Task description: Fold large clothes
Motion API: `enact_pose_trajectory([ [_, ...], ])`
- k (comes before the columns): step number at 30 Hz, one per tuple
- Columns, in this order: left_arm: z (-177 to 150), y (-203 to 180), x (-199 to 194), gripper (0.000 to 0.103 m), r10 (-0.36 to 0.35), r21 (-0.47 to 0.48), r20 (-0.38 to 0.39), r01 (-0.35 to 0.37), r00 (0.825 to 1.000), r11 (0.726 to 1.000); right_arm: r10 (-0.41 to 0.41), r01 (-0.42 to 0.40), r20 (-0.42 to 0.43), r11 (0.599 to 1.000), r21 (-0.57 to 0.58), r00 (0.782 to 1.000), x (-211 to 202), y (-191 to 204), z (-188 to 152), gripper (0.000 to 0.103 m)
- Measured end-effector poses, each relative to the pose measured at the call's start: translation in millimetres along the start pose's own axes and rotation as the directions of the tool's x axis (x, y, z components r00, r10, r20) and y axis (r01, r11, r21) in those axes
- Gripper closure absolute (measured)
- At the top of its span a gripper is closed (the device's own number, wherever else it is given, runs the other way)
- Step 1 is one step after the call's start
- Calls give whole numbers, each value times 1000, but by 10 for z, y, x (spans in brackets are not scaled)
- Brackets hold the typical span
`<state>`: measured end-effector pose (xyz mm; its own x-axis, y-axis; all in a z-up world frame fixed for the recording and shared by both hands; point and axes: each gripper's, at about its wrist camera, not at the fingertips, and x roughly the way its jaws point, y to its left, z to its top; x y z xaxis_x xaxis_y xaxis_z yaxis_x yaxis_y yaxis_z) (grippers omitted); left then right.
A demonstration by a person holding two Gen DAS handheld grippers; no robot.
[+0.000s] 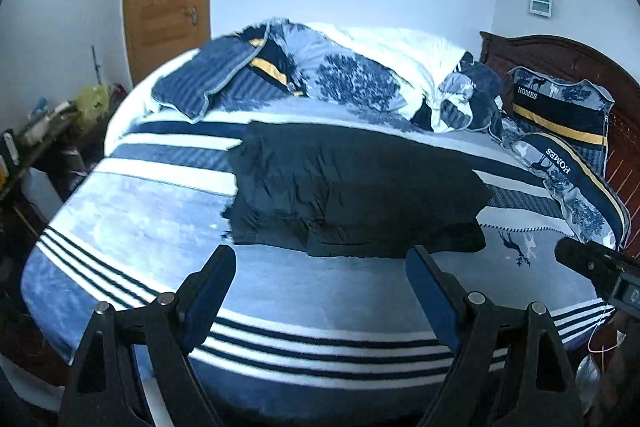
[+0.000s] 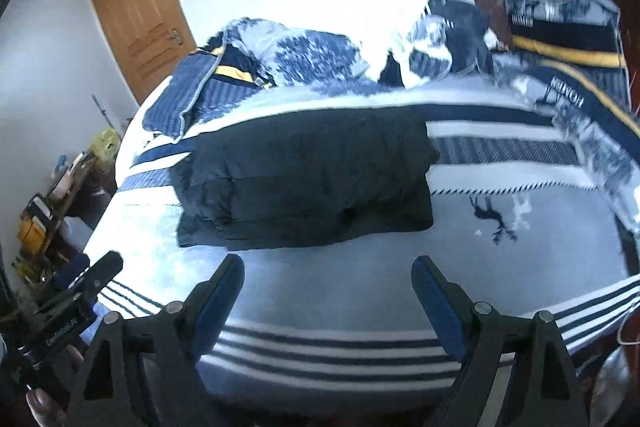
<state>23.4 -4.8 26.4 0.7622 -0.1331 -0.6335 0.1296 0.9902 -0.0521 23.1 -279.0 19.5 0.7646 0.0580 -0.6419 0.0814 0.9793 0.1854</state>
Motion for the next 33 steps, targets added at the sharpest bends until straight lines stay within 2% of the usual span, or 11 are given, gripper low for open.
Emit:
enact_pose_trajectory([
  [7, -58, -47, -633, 16, 74, 31, 16, -75, 997, 997, -29, 32, 72, 999, -41, 997, -864, 228, -176, 15],
  [13, -59, -79, -1182, 15, 79, 30, 94, -82, 992, 996, -43, 46, 121, 999, -27, 992, -1393, 256, -285, 15],
  [16, -52, -134, -1390, 15, 91, 37, 103, -95, 991, 995, -45, 49, 154, 999, -22, 987, -1636, 262, -337, 15],
  [24, -25, -248, -1708, 15, 105, 38, 116, -110, 988, 993, -21, 32, 216, 998, -49, 976, -2012, 332, -413, 15],
  [33, -71, -195, -1853, 15, 129, 5, 118, -130, 985, 991, -5, 25, 235, 996, -81, 972, -2151, 413, -452, 15],
])
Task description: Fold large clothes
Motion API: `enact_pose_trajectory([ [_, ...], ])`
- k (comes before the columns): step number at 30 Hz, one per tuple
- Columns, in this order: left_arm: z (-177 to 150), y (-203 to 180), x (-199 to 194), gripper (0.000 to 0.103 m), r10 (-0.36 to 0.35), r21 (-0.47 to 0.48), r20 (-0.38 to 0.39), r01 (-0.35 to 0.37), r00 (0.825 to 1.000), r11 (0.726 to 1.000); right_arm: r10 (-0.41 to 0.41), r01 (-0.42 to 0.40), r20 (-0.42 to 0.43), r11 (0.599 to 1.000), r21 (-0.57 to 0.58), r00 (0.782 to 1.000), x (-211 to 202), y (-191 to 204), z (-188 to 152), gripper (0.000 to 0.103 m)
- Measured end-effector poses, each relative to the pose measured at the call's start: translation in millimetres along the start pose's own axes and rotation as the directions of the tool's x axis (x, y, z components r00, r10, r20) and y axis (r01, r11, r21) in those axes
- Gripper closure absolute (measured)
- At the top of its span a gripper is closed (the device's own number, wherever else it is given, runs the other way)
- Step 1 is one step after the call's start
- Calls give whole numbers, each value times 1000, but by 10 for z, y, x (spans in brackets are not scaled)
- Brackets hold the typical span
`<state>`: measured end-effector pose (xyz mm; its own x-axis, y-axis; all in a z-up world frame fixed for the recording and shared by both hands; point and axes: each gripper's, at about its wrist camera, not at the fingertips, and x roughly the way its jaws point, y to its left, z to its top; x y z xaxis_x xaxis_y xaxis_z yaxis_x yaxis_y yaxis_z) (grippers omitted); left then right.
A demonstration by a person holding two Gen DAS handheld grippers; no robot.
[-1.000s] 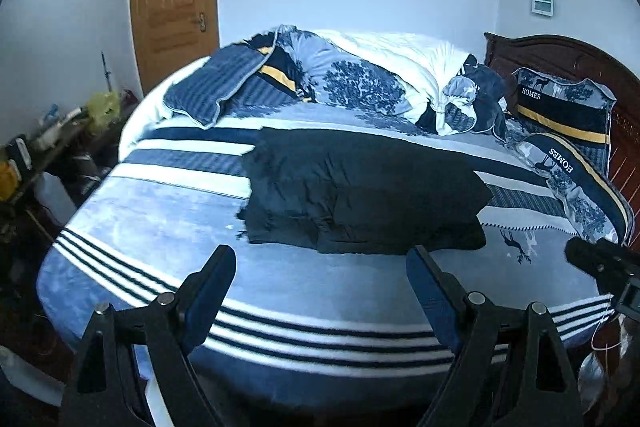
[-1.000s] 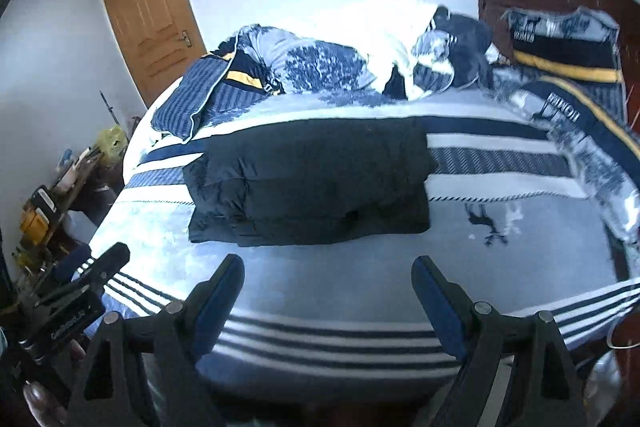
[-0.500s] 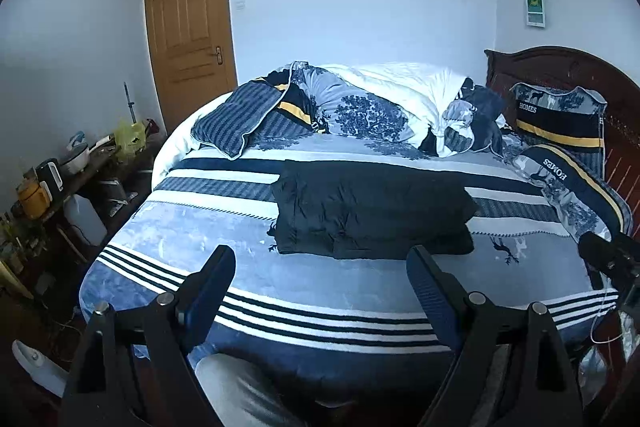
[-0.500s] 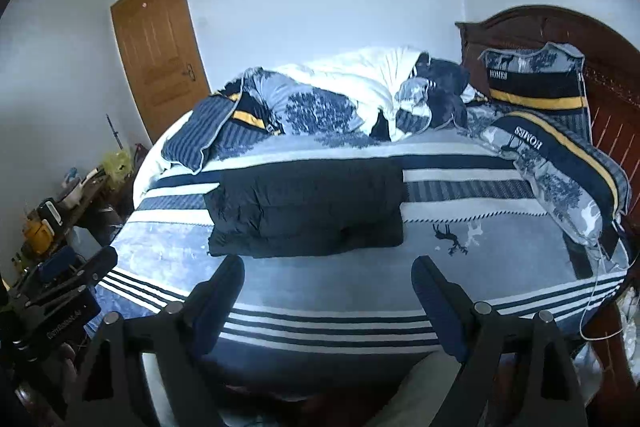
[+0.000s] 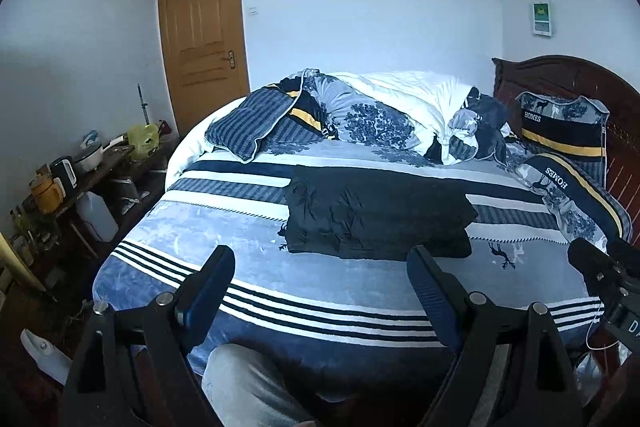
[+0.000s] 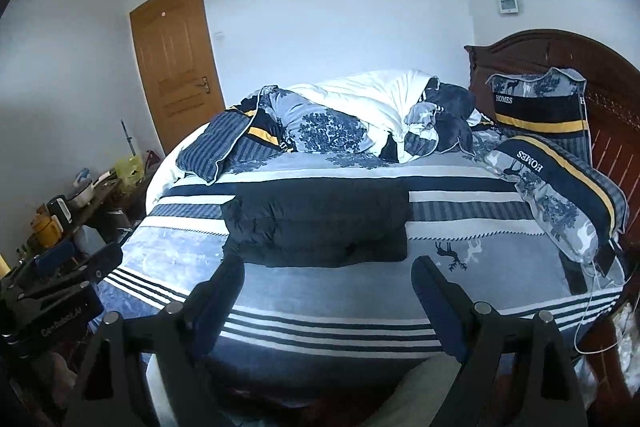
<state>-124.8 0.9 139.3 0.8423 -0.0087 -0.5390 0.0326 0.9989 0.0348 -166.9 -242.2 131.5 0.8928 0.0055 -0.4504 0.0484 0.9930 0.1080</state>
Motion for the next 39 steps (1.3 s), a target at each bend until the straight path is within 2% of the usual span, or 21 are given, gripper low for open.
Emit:
enact_pose_trajectory([
  [17, -74, 65, -21, 14, -6, -14, -13, 5, 1000, 1000, 0, 0, -1, 999, -41, 1000, -16, 116, -4, 15],
  [39, -105, 116, 197, 14, -13, -13, -59, 12, 998, 1000, -17, 15, -29, 999, -46, 999, 176, 144, -26, 15],
])
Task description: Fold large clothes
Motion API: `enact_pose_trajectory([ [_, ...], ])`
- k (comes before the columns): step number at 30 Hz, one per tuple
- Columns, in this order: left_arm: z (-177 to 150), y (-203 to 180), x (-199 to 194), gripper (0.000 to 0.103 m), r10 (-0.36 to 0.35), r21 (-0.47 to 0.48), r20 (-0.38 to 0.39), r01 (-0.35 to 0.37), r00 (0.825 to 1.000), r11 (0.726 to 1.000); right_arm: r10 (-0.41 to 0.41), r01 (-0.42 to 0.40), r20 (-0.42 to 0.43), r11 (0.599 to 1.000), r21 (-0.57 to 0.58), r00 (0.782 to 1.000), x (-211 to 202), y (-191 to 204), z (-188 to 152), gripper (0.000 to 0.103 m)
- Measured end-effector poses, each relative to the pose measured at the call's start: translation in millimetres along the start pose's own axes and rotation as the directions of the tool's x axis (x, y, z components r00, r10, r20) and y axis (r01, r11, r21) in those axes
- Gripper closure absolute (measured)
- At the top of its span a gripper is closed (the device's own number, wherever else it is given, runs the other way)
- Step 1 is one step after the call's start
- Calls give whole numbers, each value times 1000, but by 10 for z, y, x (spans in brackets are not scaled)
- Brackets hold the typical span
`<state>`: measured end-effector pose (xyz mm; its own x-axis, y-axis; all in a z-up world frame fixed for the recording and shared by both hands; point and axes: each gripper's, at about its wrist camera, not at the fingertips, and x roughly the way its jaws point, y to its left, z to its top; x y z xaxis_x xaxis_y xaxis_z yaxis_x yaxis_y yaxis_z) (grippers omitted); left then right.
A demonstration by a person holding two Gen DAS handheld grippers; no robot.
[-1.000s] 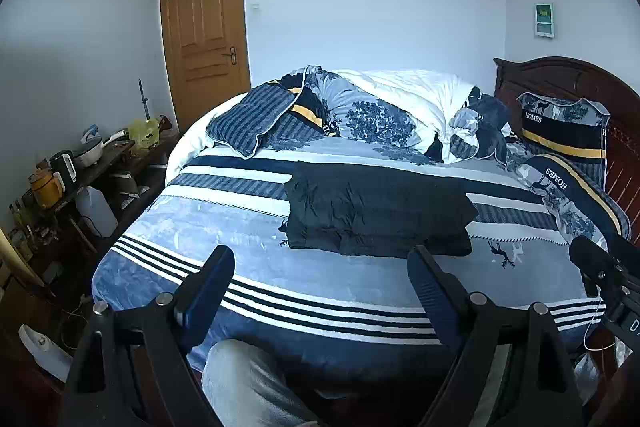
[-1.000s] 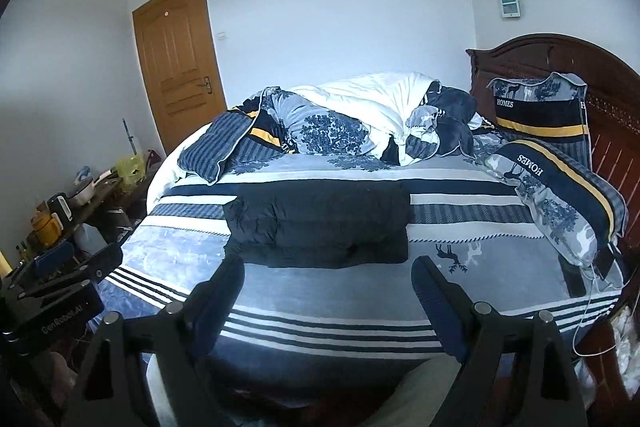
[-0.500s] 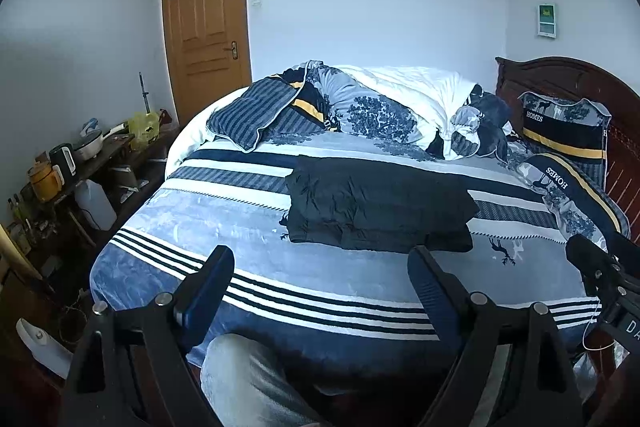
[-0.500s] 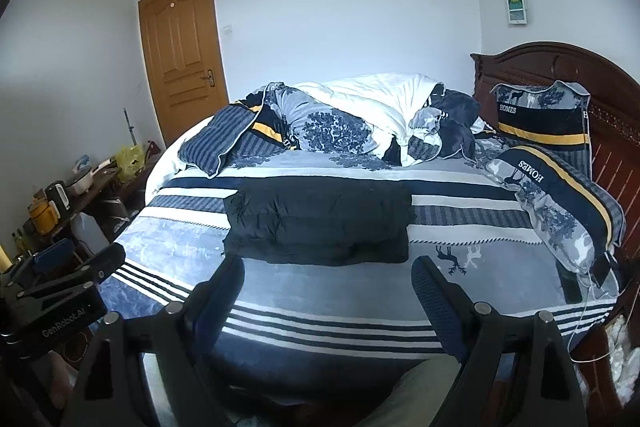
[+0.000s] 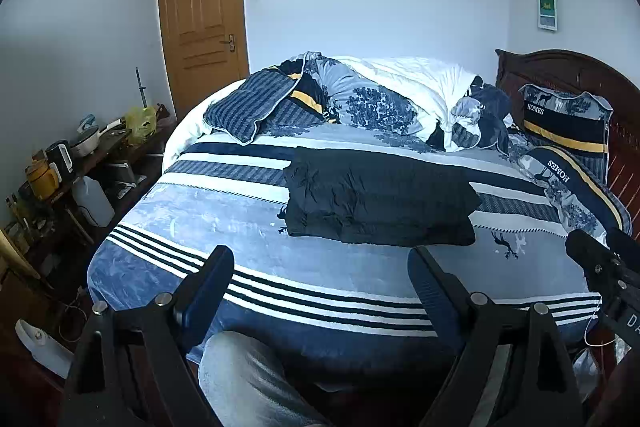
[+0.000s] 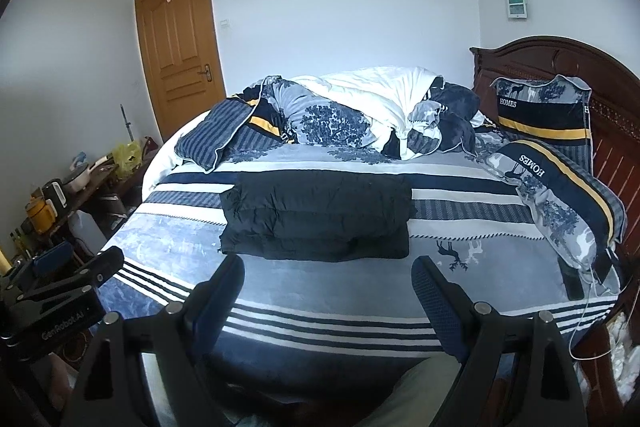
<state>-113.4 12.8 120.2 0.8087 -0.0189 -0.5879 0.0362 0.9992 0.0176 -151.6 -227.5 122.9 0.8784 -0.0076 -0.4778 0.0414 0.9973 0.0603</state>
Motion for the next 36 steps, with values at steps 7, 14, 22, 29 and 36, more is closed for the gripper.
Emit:
enact_pose_trajectory([
  [7, -7, -26, 160, 14, 4, 11, -30, -4, 1000, 1000, -4, 4, -16, 1000, 15, 1000, 117, -18, -31, 15],
  [14, 11, -53, 311, 14, -7, 10, -55, 7, 998, 1000, 4, -3, -41, 1000, 25, 999, 287, -57, -43, 15],
  [22, 21, -161, 556, 14, -5, 36, -92, 8, 996, 999, 2, 1, -63, 999, 41, 998, 507, -128, -29, 15],
  [29, 24, -207, 699, 14, 4, 54, -106, 2, 994, 999, -9, 13, -80, 999, 47, 997, 675, -186, -8, 15],
  [36, 30, -180, 803, 14, -2, 45, -127, 8, 992, 999, -11, 16, -96, 999, 51, 995, 802, -203, 6, 15],
])
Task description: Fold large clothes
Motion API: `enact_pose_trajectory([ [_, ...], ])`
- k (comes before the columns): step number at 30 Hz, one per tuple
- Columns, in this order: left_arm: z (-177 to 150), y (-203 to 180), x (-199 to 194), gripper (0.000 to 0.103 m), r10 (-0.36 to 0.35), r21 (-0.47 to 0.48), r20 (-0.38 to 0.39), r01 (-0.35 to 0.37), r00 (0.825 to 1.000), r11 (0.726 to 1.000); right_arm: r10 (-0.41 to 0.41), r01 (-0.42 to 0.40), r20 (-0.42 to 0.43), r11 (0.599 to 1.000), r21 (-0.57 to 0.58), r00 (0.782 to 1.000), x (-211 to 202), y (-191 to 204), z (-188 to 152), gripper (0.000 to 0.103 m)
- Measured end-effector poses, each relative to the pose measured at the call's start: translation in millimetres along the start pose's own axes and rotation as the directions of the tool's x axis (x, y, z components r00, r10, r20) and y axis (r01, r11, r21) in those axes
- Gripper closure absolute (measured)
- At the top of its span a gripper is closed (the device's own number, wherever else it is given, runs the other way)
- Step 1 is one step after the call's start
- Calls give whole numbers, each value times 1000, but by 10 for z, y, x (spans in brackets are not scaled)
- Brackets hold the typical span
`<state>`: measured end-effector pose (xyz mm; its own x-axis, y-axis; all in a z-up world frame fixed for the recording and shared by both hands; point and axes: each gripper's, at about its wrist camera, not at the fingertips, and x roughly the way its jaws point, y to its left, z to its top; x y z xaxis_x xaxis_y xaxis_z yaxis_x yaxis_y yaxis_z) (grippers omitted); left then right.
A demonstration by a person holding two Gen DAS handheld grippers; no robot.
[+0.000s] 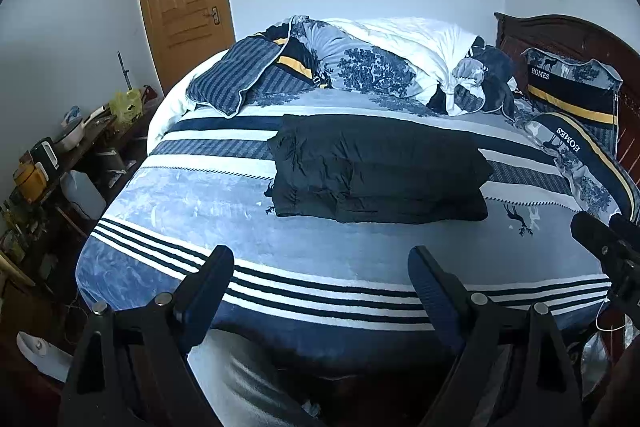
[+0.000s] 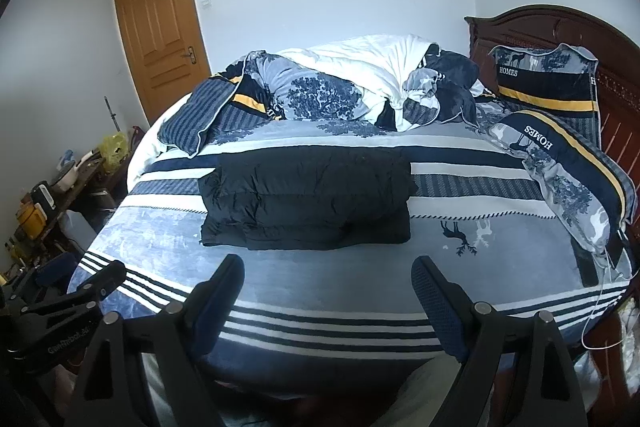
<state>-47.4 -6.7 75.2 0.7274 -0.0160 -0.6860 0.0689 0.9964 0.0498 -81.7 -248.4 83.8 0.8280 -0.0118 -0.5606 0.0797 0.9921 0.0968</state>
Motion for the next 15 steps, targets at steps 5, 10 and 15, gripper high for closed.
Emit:
enact_pose_trajectory([
  [5, 6, 12, 22, 14, -2, 0, -4, 2, 1000, 1000, 0, 0, -4, 1000, -6, 1000, 52, 16, 17, 15],
  [10, 21, 7, 88, 14, -5, -2, -21, 5, 1000, 1000, -8, 8, -11, 1000, -11, 1000, 98, 31, 17, 15],
  [15, 19, 0, 115, 14, 5, -5, -16, -5, 1000, 1000, -11, 11, -19, 1000, -14, 1000, 141, 44, 4, 15],
])
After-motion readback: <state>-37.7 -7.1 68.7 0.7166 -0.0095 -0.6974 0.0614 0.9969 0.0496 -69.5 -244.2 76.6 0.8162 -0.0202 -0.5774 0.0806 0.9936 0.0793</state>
